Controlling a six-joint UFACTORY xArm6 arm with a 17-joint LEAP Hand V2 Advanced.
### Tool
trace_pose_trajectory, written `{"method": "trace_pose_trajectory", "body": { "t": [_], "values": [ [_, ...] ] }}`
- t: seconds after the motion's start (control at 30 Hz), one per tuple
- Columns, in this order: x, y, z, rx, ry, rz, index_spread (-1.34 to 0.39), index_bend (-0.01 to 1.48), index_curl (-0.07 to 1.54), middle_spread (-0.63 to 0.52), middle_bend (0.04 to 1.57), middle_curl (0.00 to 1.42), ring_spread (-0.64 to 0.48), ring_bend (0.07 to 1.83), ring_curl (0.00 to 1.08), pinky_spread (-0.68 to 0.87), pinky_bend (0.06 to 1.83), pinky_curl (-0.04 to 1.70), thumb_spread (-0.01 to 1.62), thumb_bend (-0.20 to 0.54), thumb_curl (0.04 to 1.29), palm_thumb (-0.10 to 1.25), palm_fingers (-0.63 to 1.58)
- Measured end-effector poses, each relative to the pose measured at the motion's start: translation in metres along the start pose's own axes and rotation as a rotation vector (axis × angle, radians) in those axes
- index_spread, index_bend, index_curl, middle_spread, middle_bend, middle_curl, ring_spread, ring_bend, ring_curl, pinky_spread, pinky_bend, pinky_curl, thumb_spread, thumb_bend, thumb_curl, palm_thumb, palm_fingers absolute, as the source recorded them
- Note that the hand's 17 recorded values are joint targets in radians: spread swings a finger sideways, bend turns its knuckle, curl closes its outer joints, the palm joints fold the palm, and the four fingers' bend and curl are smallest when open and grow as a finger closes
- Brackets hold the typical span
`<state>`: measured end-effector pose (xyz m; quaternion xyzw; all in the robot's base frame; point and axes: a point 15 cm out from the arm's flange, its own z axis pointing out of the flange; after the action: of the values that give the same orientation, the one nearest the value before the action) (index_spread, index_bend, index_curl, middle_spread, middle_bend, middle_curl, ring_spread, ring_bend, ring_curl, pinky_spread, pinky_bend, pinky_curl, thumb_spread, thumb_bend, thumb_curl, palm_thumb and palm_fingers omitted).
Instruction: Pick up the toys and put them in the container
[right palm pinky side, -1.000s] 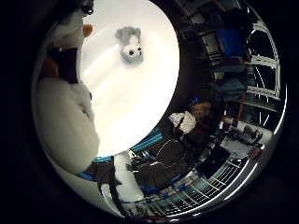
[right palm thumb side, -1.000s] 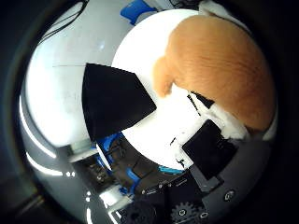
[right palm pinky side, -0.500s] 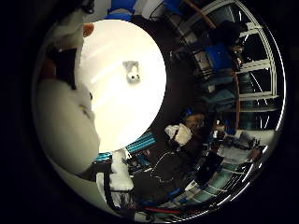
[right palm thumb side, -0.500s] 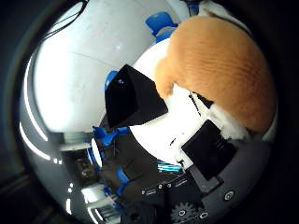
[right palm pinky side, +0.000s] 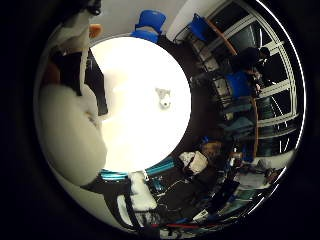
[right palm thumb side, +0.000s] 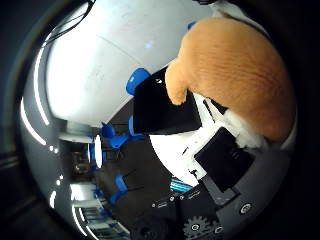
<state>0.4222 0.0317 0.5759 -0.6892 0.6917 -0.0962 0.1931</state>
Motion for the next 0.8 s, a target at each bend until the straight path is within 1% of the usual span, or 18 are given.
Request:
{"method": "trace_pose_trajectory", "body": {
  "t": [0.17, 0.3, 0.57, 0.8],
  "values": [
    [-0.038, -0.021, -0.001, 0.081, -0.043, -0.042, -0.33, 1.13, 1.02, -0.29, 1.30, 1.14, -0.35, 1.40, 1.02, -0.25, 1.38, 1.14, 1.00, -0.014, 0.69, 1.05, 0.68],
    [-0.061, -0.030, 0.010, 0.094, -0.068, -0.071, -0.34, 1.11, 1.03, -0.29, 1.29, 1.14, -0.34, 1.40, 1.01, -0.25, 1.38, 1.13, 0.99, -0.016, 0.69, 1.04, 0.69],
    [-0.100, -0.043, 0.056, 0.054, -0.099, -0.116, -0.34, 1.09, 1.03, -0.29, 1.28, 1.14, -0.35, 1.39, 1.01, -0.25, 1.38, 1.11, 0.99, -0.016, 0.69, 1.04, 0.70],
    [-0.117, -0.052, 0.106, 0.005, -0.103, -0.131, -0.34, 1.08, 1.04, -0.29, 1.27, 1.14, -0.36, 1.38, 1.01, -0.25, 1.38, 1.10, 1.01, -0.016, 0.68, 1.02, 0.71]
  ]
}}
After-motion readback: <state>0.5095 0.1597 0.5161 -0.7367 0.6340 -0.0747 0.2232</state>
